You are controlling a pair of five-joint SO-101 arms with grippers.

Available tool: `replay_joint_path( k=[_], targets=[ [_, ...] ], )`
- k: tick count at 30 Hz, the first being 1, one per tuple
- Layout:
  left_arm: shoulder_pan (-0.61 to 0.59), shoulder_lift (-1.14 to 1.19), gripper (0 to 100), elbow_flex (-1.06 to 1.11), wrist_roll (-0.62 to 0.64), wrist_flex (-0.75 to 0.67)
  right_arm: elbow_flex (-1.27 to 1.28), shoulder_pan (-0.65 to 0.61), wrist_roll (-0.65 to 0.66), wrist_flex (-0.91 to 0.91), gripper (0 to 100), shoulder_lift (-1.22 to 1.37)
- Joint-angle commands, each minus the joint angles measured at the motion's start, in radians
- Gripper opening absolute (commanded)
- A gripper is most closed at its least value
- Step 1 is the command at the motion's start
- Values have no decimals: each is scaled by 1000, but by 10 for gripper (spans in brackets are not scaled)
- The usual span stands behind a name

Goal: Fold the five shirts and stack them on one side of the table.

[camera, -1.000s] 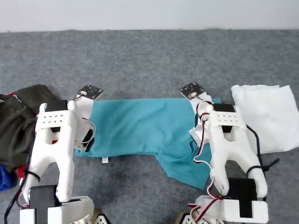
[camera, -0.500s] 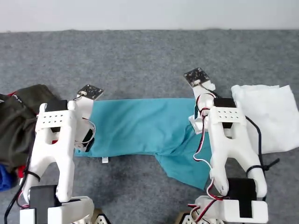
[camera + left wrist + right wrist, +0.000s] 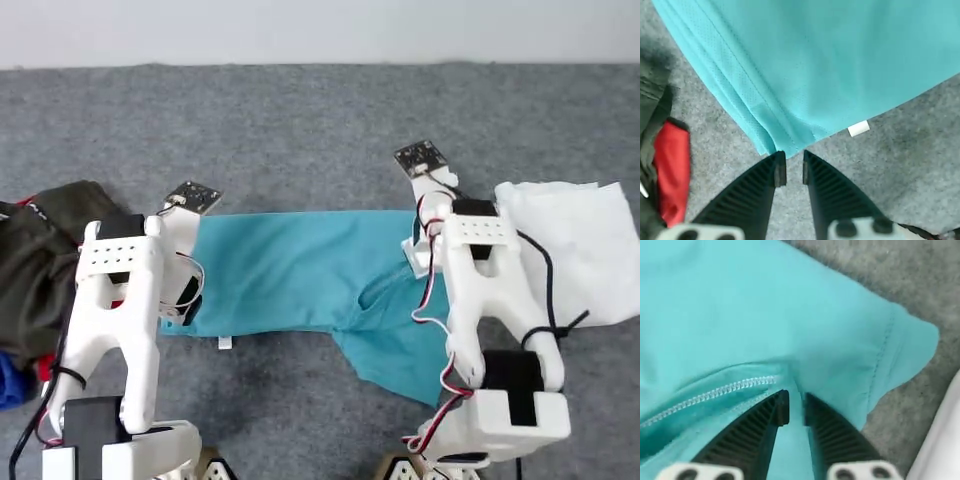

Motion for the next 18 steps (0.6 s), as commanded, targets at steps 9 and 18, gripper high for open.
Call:
replay_joint_path(
  k=[9, 18],
  targets=[
    [9, -37, 65, 1, -9, -9, -293, 45, -3, 472, 245, -5],
    [9, -37, 65, 2, -9, -8, -272, -94, 132, 717, 245, 2]
  ],
)
